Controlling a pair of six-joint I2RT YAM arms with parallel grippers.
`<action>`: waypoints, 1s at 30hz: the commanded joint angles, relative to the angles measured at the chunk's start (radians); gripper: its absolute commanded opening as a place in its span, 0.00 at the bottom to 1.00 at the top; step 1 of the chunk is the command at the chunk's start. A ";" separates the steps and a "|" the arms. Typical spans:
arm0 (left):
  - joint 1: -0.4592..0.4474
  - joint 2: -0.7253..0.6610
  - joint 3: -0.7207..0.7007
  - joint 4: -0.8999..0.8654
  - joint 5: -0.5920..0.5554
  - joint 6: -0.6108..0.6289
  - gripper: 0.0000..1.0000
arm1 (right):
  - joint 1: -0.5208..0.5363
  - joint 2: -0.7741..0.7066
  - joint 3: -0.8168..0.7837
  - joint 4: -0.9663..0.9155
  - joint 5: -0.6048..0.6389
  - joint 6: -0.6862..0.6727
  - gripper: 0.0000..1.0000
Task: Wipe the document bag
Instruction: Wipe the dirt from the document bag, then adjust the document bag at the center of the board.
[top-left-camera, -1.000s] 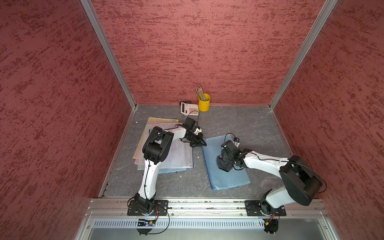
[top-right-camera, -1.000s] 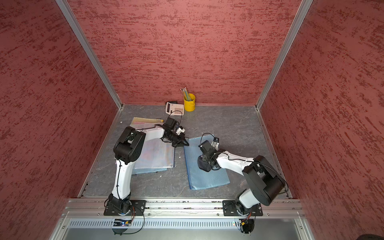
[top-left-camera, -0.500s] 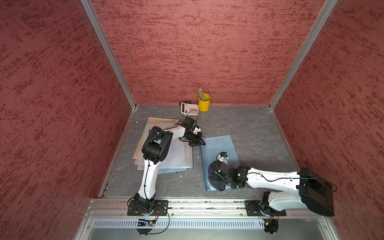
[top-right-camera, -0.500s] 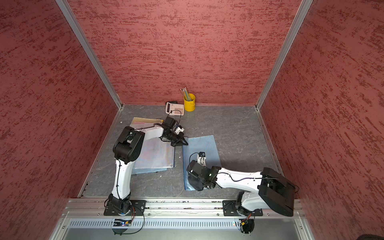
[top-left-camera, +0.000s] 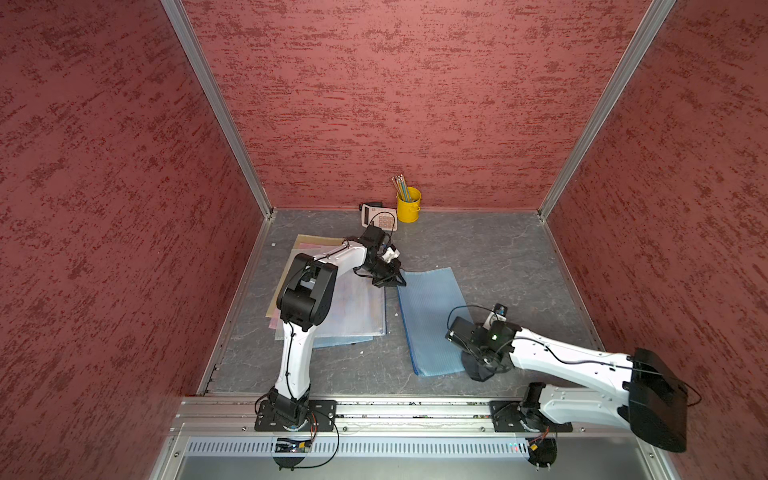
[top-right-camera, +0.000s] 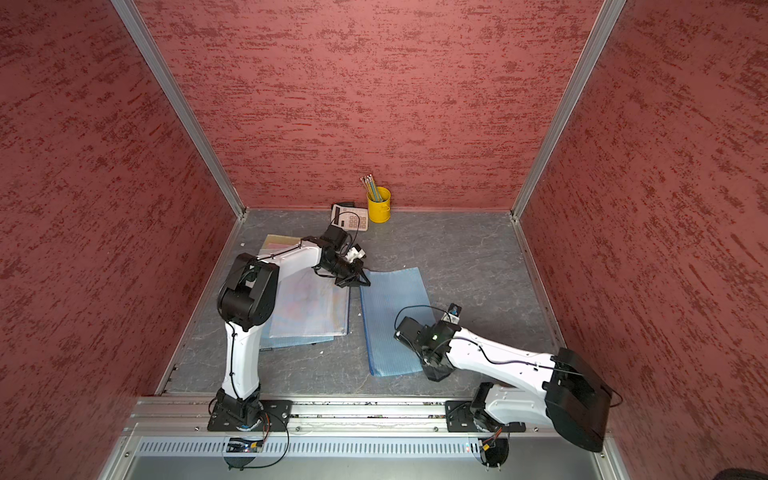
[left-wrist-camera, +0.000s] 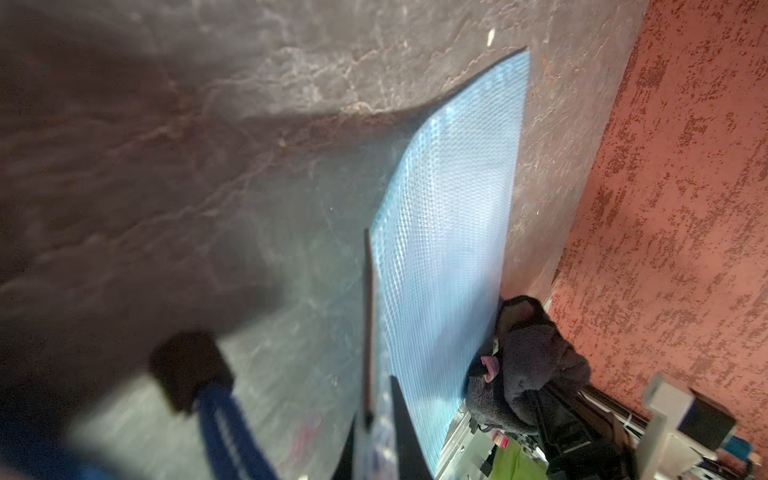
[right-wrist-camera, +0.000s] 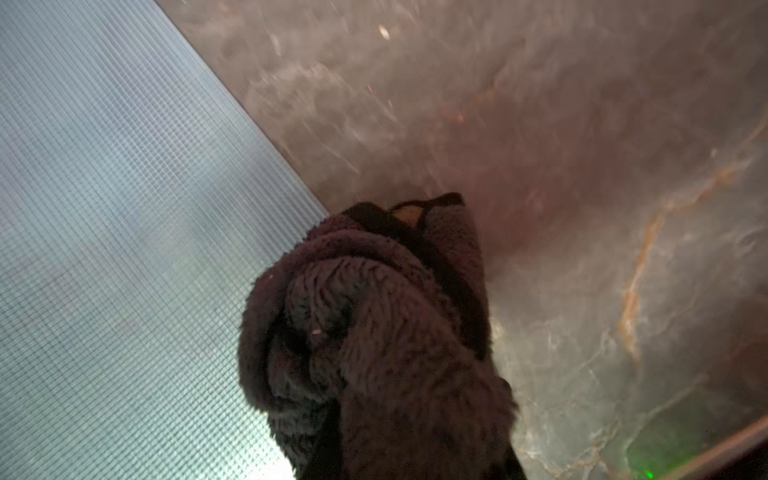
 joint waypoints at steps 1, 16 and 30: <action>0.048 -0.149 0.085 -0.145 -0.121 0.066 0.00 | -0.053 0.035 0.101 -0.002 0.154 -0.168 0.00; -0.297 -0.169 0.618 -0.556 -0.755 -0.109 0.00 | -0.591 -0.076 0.076 0.422 -0.113 -0.817 0.00; -0.510 0.267 0.793 -0.417 -0.650 -0.387 0.00 | -0.810 -0.101 0.004 0.506 -0.313 -0.941 0.00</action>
